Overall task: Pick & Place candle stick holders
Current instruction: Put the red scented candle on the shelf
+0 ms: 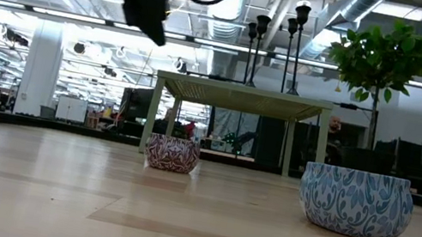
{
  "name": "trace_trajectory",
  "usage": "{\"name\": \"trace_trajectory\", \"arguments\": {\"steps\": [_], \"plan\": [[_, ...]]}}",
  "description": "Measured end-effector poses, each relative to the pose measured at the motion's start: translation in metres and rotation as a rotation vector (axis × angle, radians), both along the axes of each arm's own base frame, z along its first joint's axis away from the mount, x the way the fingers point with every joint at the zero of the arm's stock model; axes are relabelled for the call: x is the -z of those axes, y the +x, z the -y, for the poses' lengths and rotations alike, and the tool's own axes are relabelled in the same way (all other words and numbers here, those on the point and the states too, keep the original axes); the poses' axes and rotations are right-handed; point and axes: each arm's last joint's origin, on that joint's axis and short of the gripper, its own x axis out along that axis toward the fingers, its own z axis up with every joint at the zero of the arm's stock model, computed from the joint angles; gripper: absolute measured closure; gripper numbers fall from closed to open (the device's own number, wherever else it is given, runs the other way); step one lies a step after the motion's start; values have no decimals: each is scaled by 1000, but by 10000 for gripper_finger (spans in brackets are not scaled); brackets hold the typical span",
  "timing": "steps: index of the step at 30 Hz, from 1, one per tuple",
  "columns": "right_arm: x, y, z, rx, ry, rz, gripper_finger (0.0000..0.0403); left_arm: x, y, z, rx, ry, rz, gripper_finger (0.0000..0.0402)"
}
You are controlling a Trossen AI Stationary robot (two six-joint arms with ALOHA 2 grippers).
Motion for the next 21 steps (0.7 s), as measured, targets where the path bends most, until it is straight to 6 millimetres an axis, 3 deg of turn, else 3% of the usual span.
{"name": "trace_trajectory", "arguments": {"steps": [7,14,21], "plan": [[39,-46,16,-32,115,203,26,12,22,6,78,74,62,152],[77,-51,15,-83,176,257,26,43,46,10,172,179,-9,152],[99,-60,21,-106,163,318,26,71,64,4,181,194,-95,152]]}}
